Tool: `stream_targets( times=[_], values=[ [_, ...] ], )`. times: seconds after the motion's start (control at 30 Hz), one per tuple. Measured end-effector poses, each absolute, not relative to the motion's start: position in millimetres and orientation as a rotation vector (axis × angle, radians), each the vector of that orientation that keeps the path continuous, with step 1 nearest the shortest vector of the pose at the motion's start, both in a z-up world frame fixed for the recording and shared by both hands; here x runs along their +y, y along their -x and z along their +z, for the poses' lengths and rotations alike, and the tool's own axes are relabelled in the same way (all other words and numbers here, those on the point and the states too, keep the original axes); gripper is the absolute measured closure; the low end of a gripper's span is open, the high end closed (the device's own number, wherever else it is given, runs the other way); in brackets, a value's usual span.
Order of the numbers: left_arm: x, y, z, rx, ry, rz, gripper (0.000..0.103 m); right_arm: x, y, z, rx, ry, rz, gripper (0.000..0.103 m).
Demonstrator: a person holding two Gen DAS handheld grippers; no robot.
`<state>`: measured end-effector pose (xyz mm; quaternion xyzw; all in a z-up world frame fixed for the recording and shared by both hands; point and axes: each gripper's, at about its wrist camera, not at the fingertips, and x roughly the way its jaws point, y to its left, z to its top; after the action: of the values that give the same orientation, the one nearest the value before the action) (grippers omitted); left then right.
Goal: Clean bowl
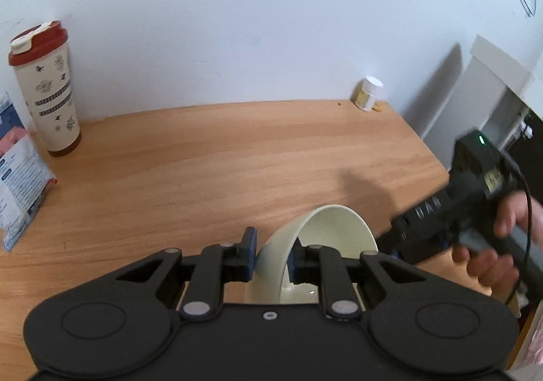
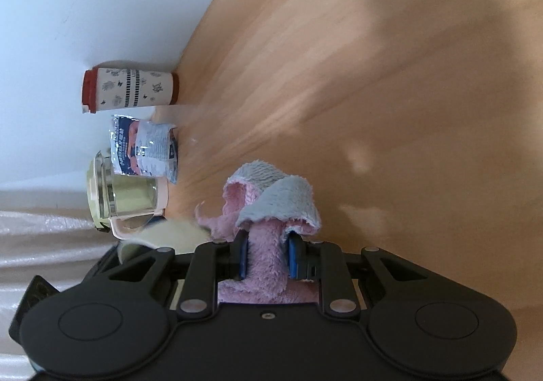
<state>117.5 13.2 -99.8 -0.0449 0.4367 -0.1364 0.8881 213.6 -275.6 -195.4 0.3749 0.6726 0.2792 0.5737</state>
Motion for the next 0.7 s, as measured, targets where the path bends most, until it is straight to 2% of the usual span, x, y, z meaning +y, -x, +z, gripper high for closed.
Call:
stream_targets(
  times=[0.23,0.43,0.7],
  values=[
    [23.6,-121.3,-101.3,0.904,0.185,-0.266,0.087,-281.1,-202.4,-185.4,1.528,-0.822,0.676,0.079],
    [33.3,-123.9,-101.0,0.903,0.252,-0.255,0.087,-273.1,-190.5,-142.7,1.338,-0.47,0.76,0.079],
    [45.2,-119.2,-124.0,0.95,0.372,-0.172,0.087,-290.3,-194.3,-154.5,1.343,-0.52,0.655,0.079]
  ],
)
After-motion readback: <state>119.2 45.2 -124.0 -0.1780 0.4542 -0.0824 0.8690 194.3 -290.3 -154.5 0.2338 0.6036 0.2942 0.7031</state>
